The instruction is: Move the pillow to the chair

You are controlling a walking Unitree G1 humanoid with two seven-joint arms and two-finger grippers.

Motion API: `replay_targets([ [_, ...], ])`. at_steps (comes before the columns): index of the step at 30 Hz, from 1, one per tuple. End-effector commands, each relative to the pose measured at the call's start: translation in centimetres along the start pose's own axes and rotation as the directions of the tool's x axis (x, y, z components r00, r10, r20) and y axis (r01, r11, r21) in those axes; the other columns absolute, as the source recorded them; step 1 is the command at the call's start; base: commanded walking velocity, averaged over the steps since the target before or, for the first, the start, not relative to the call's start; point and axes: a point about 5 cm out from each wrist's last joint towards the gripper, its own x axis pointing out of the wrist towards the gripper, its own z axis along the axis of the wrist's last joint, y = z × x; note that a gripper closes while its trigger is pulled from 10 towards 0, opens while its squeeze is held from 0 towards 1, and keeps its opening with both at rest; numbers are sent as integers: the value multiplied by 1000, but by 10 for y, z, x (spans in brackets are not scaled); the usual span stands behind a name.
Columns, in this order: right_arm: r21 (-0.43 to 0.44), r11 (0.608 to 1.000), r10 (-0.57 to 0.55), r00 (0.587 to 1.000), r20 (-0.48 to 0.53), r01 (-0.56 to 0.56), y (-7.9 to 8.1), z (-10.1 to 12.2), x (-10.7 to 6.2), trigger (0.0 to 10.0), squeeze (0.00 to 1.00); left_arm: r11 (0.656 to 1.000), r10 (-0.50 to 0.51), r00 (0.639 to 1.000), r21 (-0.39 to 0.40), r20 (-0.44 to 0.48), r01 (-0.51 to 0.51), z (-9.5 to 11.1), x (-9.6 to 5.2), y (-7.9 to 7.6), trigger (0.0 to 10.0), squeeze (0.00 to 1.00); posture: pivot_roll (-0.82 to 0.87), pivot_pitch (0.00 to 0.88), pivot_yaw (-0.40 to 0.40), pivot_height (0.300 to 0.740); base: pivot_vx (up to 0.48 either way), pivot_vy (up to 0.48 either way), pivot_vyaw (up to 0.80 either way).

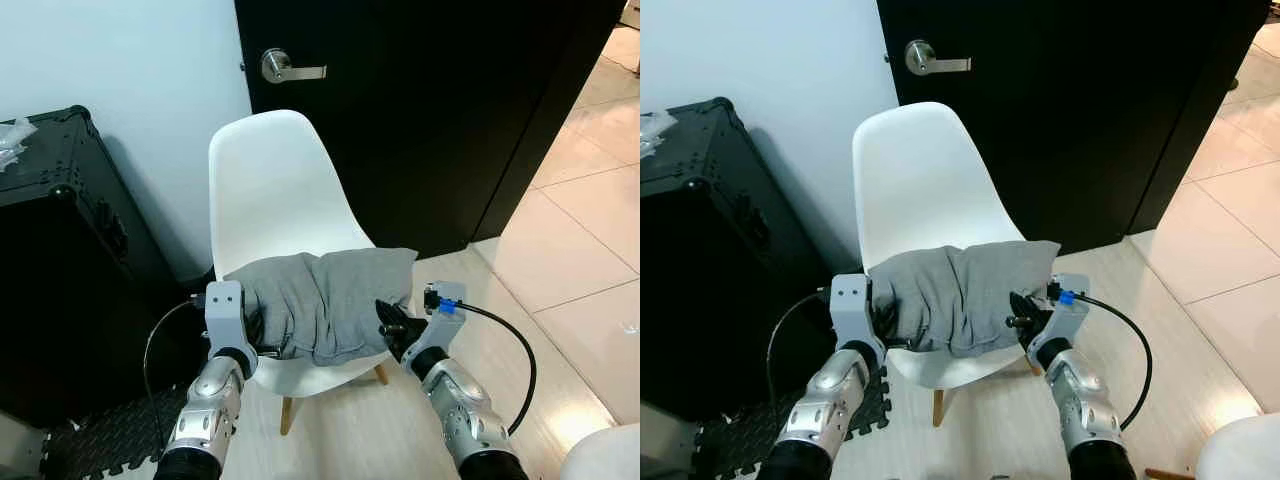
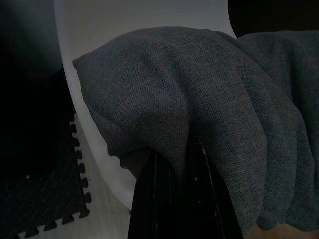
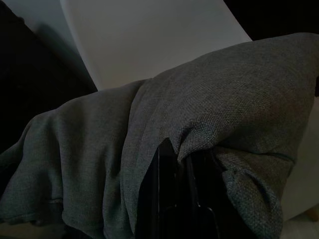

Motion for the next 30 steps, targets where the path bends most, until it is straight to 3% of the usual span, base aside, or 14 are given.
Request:
replay_targets([
  [1, -1, 995, 97, 995, -31, -97, 20, -9, 6, 10000, 0, 996, -90, 996, 27, 10, 90, 2, 1, -18, 10000, 0, -52, 155, 47, 740, 0, -469, 0],
  [4, -1, 995, 98, 995, -31, -98, 20, -9, 6, 10000, 0, 996, -86, 996, 25, 12, 85, 2, 1, -18, 10000, 0, -51, 156, 46, 740, 0, -400, 0],
  [17, -6, 993, 121, 992, -28, -121, 26, -7, 9, 10000, 0, 996, -90, 994, 21, 61, 89, 10, 2, -18, 10000, 0, -47, 157, 41, 740, 0, 0, 0],
  [30, -20, 978, 209, 978, -18, -210, 39, -3, 14, 10000, 0, 999, -36, 987, 47, 157, 29, 34, 2, -4, 10000, 0, -32, 147, 32, 740, 0, 0, 0],
])
